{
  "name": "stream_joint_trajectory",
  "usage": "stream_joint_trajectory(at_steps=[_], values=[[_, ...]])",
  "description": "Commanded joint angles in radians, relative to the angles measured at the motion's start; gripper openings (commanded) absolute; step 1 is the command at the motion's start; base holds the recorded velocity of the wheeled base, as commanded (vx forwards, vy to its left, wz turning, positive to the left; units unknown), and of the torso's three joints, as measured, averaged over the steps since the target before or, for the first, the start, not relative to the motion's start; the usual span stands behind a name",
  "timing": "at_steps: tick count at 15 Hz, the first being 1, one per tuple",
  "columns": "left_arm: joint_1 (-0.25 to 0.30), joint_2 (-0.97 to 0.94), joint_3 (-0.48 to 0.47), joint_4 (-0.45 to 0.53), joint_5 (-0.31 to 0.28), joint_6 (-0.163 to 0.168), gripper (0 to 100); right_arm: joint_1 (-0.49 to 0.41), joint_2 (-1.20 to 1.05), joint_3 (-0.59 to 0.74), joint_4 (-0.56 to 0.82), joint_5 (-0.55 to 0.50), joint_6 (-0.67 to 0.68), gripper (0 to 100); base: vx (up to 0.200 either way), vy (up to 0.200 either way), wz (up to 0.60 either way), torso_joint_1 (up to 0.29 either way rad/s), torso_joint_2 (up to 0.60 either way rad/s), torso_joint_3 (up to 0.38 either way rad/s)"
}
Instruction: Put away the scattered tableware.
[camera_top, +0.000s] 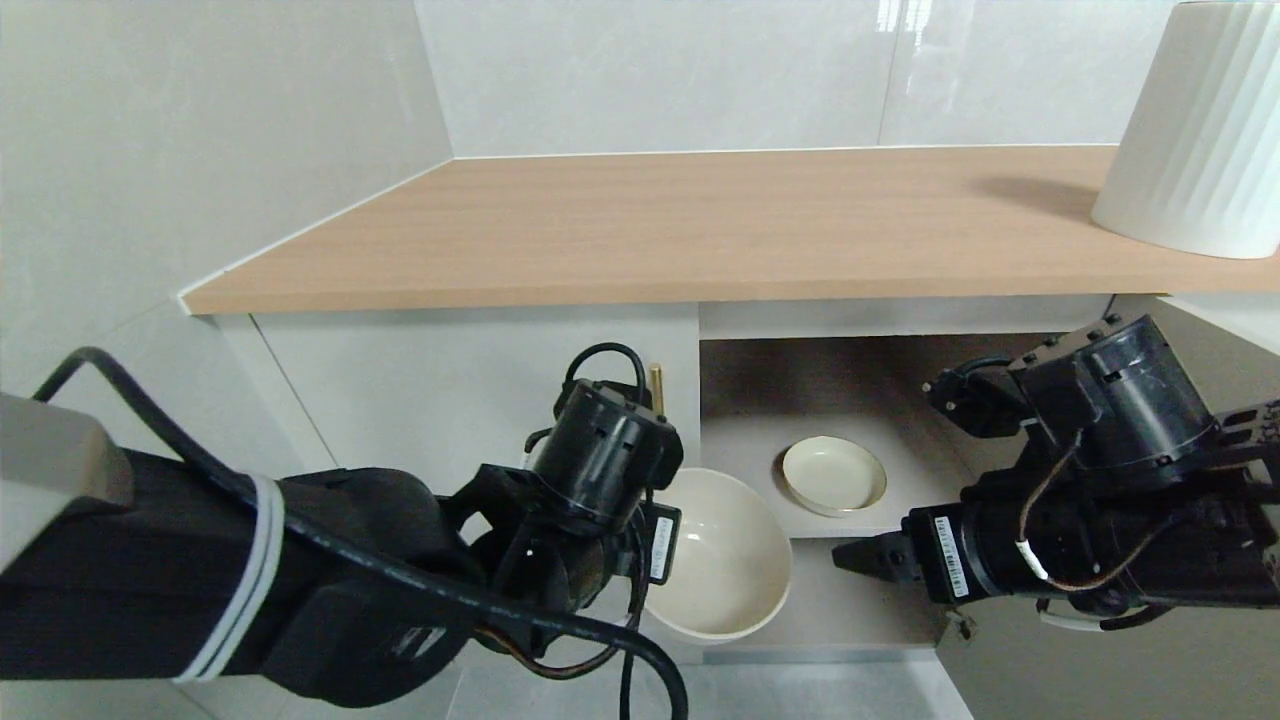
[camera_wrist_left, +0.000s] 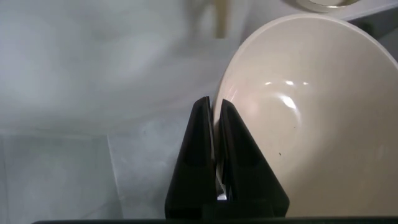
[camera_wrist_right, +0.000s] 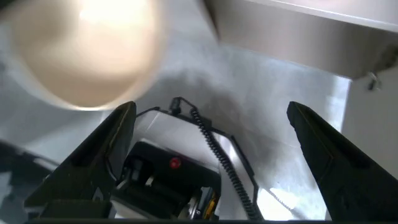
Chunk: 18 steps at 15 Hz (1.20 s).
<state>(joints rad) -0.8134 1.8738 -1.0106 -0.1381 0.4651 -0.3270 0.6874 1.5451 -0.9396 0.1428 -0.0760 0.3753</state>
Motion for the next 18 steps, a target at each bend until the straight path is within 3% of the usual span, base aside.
stream_joint_trajectory(at_steps=[1,8,12,13,18], values=[[-0.036,0.051,0.000,-0.014,0.006,-0.024,0,0.030,0.015,0.001,-0.002,-0.001,0.002,100,0.000,0.000,0.00,0.000,0.00,0.000],[-0.092,-0.001,0.001,-0.014,0.013,-0.058,0,0.030,0.165,-0.005,-0.066,-0.005,0.048,100,0.000,0.000,0.00,0.000,0.00,0.000],[-0.101,-0.015,0.004,-0.012,0.027,-0.060,0,0.027,0.179,-0.007,-0.075,-0.007,0.050,100,0.000,0.000,0.00,0.000,0.00,0.000],[-0.102,-0.015,0.004,-0.012,0.027,-0.058,0,0.027,0.179,-0.007,-0.083,-0.007,0.051,0,0.000,0.000,0.00,0.000,0.00,0.000],[-0.102,-0.007,0.009,-0.012,0.027,-0.058,0,0.027,0.187,-0.005,-0.091,-0.005,0.051,0,0.000,0.000,0.00,0.000,0.00,0.000]])
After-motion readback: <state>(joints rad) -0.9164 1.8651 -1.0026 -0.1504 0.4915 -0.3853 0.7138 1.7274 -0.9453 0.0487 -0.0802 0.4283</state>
